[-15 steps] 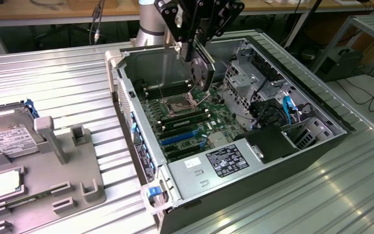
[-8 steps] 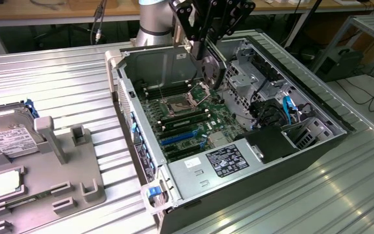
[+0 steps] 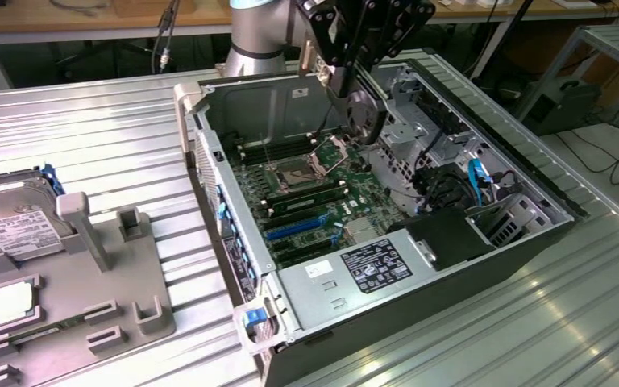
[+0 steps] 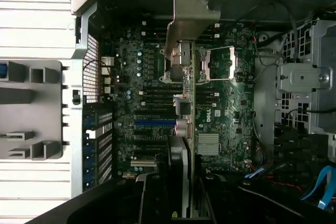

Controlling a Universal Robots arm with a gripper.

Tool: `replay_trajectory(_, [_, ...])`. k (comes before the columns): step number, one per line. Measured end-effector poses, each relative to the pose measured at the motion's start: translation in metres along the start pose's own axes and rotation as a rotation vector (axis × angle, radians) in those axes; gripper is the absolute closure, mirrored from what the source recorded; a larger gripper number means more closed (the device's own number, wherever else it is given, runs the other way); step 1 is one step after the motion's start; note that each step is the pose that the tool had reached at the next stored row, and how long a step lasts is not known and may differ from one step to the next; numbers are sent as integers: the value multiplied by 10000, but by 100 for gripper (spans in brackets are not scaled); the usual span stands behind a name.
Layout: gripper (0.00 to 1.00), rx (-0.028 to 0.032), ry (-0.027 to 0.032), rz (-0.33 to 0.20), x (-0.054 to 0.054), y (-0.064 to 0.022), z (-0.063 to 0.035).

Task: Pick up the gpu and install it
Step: 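Pick up the gpu and move the gpu toward the slot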

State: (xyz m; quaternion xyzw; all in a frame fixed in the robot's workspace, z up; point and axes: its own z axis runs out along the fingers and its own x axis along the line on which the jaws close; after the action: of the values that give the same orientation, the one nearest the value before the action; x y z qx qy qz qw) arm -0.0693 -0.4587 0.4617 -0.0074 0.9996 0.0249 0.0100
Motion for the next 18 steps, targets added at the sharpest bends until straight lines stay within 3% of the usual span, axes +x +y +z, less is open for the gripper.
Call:
replay_trajectory(14, [72,0,0,-1,-345,-6,12])
replay_trajectory(18, [72,0,0,1,-367,-6,13])
